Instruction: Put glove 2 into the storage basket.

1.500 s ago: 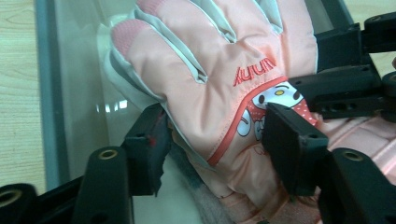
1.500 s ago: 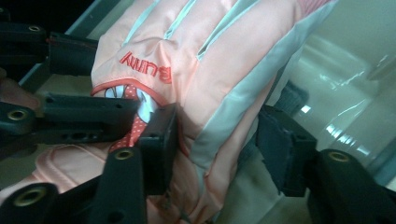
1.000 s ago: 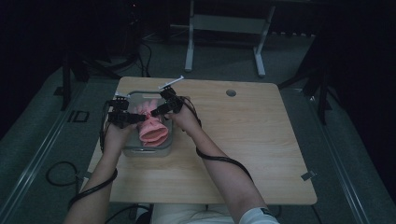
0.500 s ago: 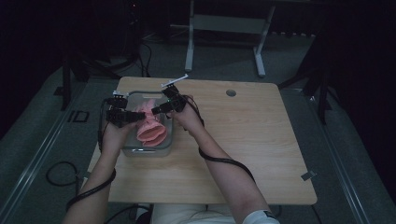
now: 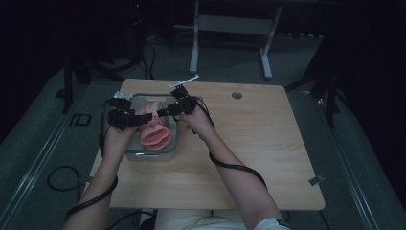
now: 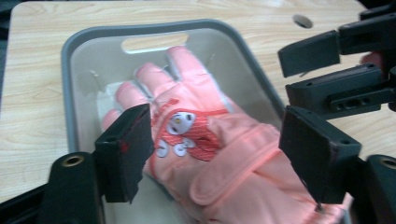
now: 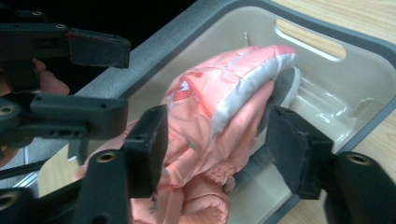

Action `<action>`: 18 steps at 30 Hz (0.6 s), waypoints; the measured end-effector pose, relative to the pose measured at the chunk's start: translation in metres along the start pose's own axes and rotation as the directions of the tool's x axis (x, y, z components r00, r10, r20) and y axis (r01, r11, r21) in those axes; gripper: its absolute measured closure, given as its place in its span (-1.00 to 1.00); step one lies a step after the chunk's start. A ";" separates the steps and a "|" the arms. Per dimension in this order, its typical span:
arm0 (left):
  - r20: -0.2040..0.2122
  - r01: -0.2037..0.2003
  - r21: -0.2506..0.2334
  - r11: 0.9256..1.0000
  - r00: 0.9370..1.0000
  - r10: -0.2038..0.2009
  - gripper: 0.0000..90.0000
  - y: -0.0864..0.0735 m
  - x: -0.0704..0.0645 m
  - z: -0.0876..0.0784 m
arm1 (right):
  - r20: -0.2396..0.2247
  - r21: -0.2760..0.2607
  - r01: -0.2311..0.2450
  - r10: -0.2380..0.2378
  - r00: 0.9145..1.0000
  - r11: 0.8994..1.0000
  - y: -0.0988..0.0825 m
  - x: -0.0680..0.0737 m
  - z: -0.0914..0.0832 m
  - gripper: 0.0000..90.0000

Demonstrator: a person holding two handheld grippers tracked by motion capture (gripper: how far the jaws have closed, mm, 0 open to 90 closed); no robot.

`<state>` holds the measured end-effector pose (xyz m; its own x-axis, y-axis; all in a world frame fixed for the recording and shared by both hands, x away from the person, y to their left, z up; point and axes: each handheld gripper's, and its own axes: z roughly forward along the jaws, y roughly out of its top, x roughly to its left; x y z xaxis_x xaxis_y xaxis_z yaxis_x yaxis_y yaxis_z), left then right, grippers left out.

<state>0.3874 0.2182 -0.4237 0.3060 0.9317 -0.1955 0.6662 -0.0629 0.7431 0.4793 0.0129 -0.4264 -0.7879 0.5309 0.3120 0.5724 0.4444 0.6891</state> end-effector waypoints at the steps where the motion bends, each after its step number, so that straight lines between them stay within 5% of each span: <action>1: 0.008 -0.008 -0.001 1.000 1.000 0.008 -0.58 -0.001 -0.002 -0.001 | -0.012 -0.004 0.005 -0.005 1.000 1.000 0.000 0.001 -0.002 -0.23; 8: 0.015 -0.048 -0.008 0.999 0.999 0.048 -0.77 -0.011 -0.013 -0.004 | -0.035 -0.015 0.032 -0.032 0.999 0.999 -0.006 0.006 -0.011 -0.38; 12: 0.061 -0.048 -0.027 0.998 0.997 0.050 -0.77 -0.016 -0.016 -0.010 | -0.034 -0.020 0.034 -0.035 0.999 0.999 -0.013 0.004 -0.012 -0.44; 18: 0.037 -0.084 -0.040 0.996 0.996 0.086 -0.82 -0.025 -0.028 -0.020 | -0.021 -0.013 0.058 -0.058 0.998 0.998 -0.026 0.000 -0.015 -0.53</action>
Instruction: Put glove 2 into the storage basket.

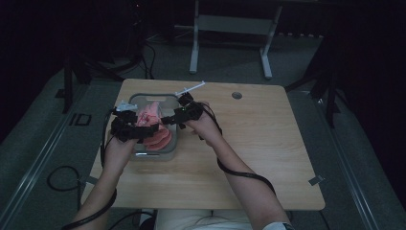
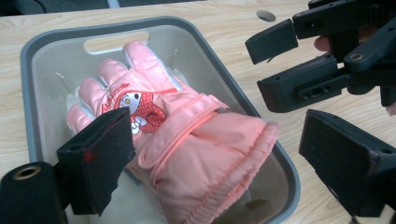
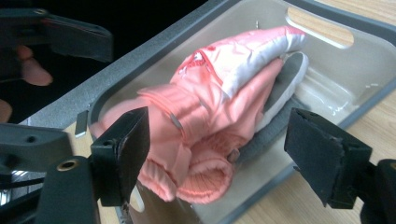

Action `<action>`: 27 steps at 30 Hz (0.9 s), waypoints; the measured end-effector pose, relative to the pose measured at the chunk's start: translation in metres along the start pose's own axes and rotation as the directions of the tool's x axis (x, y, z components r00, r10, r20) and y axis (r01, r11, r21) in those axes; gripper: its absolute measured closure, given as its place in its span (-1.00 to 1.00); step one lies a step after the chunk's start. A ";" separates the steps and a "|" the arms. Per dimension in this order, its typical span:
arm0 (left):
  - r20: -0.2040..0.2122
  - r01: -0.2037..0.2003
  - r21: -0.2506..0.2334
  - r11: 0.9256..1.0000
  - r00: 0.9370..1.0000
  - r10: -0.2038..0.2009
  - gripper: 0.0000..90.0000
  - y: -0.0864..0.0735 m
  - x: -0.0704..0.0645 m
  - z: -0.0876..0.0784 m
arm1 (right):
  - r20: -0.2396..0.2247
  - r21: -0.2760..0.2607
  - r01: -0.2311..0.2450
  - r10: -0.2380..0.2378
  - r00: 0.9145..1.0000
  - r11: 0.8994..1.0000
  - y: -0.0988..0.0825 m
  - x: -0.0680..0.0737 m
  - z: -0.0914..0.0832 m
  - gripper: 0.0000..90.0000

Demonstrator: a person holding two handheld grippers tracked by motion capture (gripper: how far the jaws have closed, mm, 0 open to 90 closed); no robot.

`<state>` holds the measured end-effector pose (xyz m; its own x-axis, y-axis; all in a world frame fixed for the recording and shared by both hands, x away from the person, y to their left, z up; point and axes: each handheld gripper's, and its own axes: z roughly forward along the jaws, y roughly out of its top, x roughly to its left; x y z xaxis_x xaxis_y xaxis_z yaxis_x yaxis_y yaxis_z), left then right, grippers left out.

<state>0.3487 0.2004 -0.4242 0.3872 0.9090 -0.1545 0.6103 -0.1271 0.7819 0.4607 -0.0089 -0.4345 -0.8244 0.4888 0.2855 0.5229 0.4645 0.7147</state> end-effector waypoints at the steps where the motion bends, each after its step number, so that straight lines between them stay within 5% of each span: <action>1: 0.004 0.002 -0.005 1.000 1.000 -0.002 -0.85 -0.002 -0.002 -0.002 | 0.005 -0.002 0.006 -0.006 1.000 1.000 -0.002 0.000 -0.001 -0.55; 7: 0.041 0.019 -0.061 0.998 0.999 -0.017 -0.90 -0.019 -0.015 -0.014 | 0.016 0.008 0.050 -0.050 0.999 0.999 -0.012 0.002 -0.009 -0.59; 11: 0.049 -0.029 -0.063 0.998 0.998 0.032 -0.90 -0.030 -0.027 -0.021 | 0.022 0.000 0.059 -0.059 0.998 0.998 -0.019 0.002 -0.017 -0.59; 21: 0.109 -0.065 -0.103 0.993 0.991 0.076 -0.90 -0.046 -0.051 -0.034 | 0.077 0.005 0.070 -0.070 0.995 0.998 -0.048 -0.001 -0.028 -0.57; 22: 0.109 -0.065 -0.103 0.993 0.991 0.076 -0.90 -0.046 -0.051 -0.034 | 0.093 0.005 0.067 -0.067 0.993 0.998 -0.052 -0.003 -0.029 -0.57; 23: 0.104 -0.091 -0.111 0.990 0.989 0.102 -0.90 -0.051 -0.059 -0.033 | 0.160 -0.007 0.075 -0.073 0.984 0.997 -0.058 -0.005 -0.030 -0.56; 27: 0.145 -0.093 -0.103 0.990 0.984 0.107 -0.90 -0.059 -0.068 -0.028 | 0.198 0.000 0.062 -0.061 0.978 0.998 -0.072 -0.014 -0.028 -0.57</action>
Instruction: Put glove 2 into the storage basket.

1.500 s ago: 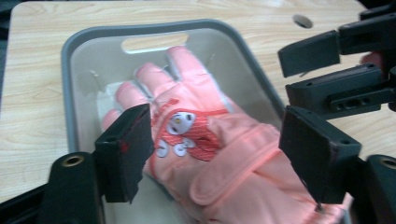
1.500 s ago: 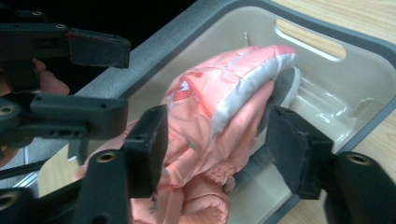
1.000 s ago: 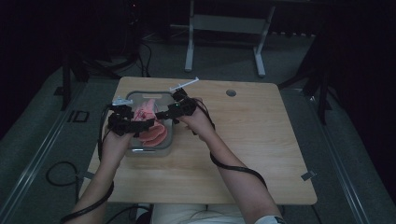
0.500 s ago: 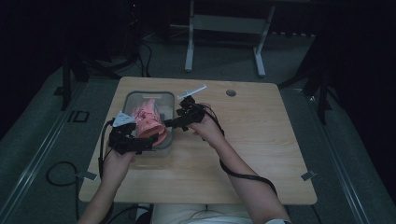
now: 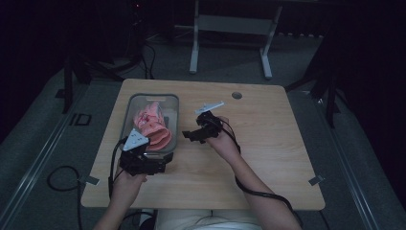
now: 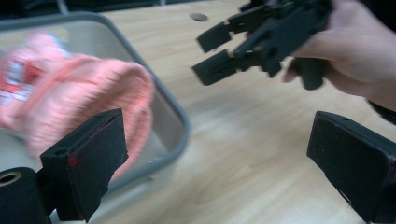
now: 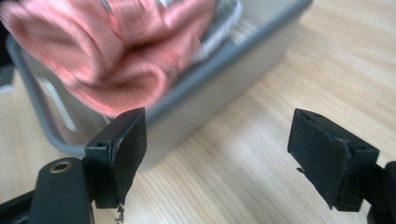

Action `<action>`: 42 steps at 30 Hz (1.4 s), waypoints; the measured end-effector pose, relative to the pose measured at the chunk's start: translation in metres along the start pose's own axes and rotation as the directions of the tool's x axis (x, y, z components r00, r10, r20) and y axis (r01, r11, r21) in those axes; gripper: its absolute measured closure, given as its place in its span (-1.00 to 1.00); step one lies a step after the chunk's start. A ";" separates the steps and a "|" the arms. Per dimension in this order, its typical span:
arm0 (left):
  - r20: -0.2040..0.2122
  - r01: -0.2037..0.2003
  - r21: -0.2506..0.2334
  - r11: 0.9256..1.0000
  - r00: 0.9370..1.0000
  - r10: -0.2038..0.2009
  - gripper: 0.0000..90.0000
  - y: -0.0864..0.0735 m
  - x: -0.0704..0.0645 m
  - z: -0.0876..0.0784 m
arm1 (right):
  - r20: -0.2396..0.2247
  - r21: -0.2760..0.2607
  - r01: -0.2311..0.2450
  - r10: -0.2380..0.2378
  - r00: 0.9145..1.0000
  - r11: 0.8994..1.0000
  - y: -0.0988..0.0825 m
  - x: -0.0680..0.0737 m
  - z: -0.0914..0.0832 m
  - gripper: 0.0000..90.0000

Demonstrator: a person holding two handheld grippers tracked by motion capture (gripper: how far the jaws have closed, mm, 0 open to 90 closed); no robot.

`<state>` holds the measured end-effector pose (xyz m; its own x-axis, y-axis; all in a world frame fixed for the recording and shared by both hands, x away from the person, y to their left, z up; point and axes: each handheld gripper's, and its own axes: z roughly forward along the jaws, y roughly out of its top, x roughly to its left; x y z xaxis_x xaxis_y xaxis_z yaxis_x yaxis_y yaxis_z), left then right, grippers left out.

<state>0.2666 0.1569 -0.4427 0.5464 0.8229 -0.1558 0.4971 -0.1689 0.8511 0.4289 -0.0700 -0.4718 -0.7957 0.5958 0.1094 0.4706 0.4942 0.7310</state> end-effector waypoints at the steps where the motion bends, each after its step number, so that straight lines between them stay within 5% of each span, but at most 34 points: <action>1: 0.013 0.002 0.000 1.000 1.000 -0.002 -0.90 -0.003 -0.003 0.001 | -0.001 0.008 -0.008 0.008 1.000 1.000 -0.004 -0.002 0.001 -0.58; 4: 0.055 -0.004 0.007 1.000 0.998 0.003 -0.90 -0.012 -0.012 0.007 | 0.030 0.016 -0.012 0.011 0.999 1.000 -0.014 -0.007 0.003 -0.60; 14: 0.083 -0.026 0.018 0.999 0.996 0.025 -0.90 -0.048 -0.024 0.033 | 0.179 -0.025 -0.053 0.056 0.982 0.998 -0.044 -0.016 0.011 -0.61; 18: 0.059 -0.041 0.045 0.998 0.998 0.039 -0.91 -0.058 -0.025 0.043 | 0.230 -0.056 -0.083 0.094 0.969 0.995 -0.051 -0.017 0.012 -0.63; 20: 0.040 -0.054 0.054 0.997 0.998 0.052 -0.91 -0.066 -0.027 0.050 | 0.291 -0.087 -0.130 0.150 0.945 0.988 -0.057 -0.018 0.012 -0.64; 22: 0.030 -0.064 0.073 0.995 0.998 0.061 -0.94 -0.071 -0.027 0.055 | 0.321 -0.097 -0.138 0.163 0.933 0.986 -0.061 -0.019 0.011 -0.64; 28: -0.051 -0.075 0.087 0.993 0.996 0.080 -0.96 -0.082 -0.022 0.065 | 0.337 -0.127 -0.141 0.177 0.925 0.982 -0.069 -0.019 0.015 -0.67; 33: -0.113 -0.083 0.145 0.986 0.989 0.100 -0.97 -0.090 -0.017 0.074 | 0.342 -0.137 -0.145 0.184 0.922 0.980 -0.074 -0.019 0.019 -0.69; 42: -0.156 -0.086 0.172 0.981 0.981 0.114 -0.97 -0.093 -0.014 0.075 | 0.361 -0.150 -0.154 0.199 0.911 0.977 -0.086 -0.020 0.028 -0.70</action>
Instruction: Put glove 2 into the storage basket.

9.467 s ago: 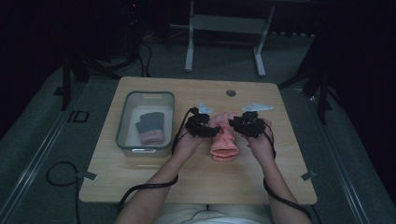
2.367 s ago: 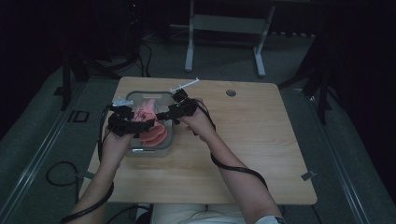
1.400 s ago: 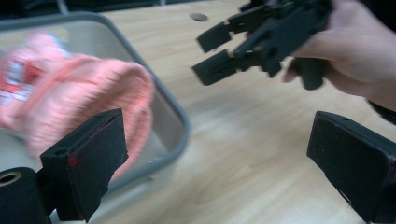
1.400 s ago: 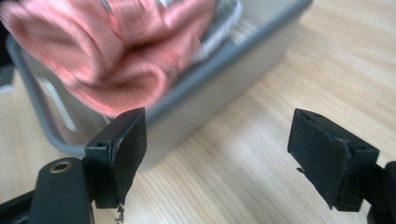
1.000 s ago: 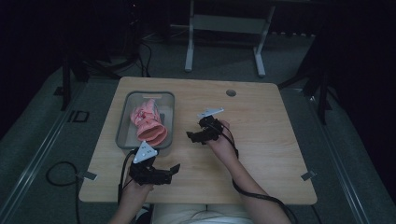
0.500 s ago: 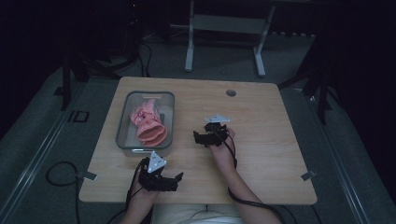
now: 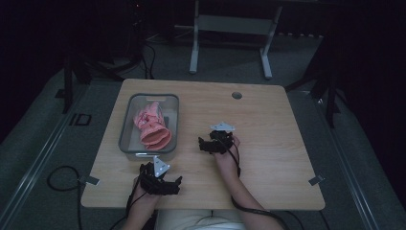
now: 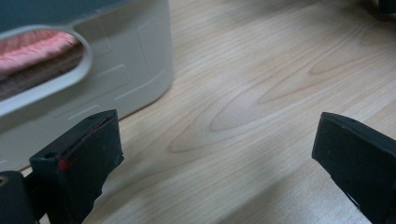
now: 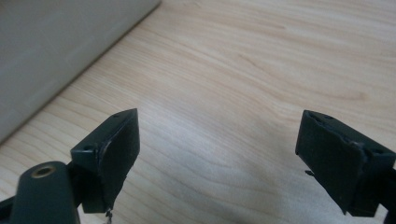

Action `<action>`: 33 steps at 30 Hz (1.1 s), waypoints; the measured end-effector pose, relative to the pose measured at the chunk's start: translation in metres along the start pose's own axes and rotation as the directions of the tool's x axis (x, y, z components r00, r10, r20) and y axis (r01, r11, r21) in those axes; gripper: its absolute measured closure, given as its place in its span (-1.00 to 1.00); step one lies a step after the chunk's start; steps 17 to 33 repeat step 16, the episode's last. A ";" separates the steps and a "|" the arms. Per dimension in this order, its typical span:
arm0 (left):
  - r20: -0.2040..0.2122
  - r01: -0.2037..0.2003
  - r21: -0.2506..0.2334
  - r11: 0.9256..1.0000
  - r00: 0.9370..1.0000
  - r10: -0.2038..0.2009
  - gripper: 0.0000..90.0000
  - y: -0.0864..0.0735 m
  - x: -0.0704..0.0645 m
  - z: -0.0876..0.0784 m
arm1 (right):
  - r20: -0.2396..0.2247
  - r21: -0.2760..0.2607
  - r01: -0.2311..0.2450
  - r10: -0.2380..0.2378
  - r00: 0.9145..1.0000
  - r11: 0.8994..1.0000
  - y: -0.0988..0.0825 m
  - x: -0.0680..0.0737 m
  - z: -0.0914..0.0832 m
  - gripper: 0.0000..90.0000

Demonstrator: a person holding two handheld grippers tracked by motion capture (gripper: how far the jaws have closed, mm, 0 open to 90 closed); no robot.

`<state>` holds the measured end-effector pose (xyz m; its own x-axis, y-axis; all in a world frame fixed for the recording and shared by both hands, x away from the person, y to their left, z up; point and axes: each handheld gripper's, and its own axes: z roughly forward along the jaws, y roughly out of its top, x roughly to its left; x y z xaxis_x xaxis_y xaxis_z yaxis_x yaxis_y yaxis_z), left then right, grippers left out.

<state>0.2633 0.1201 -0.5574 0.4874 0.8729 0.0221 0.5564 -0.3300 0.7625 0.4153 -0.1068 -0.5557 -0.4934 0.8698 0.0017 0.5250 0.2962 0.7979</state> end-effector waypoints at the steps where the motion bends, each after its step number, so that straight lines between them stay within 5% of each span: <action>1: -0.008 -0.006 -0.007 1.000 1.000 0.006 -0.97 0.000 -0.001 0.000 | 0.005 0.001 -0.001 0.001 1.000 1.000 -0.002 0.000 0.001 -0.70; 11: -0.014 -0.021 -0.003 1.000 1.000 0.021 -0.97 -0.001 -0.003 0.000 | 0.051 -0.015 -0.001 0.002 0.999 1.000 -0.007 -0.002 0.001 -0.70; 33: -0.014 -0.018 0.001 1.000 1.000 0.018 -0.97 -0.001 -0.002 0.001 | 0.057 -0.026 -0.026 0.027 0.998 0.999 -0.008 -0.005 -0.001 -0.70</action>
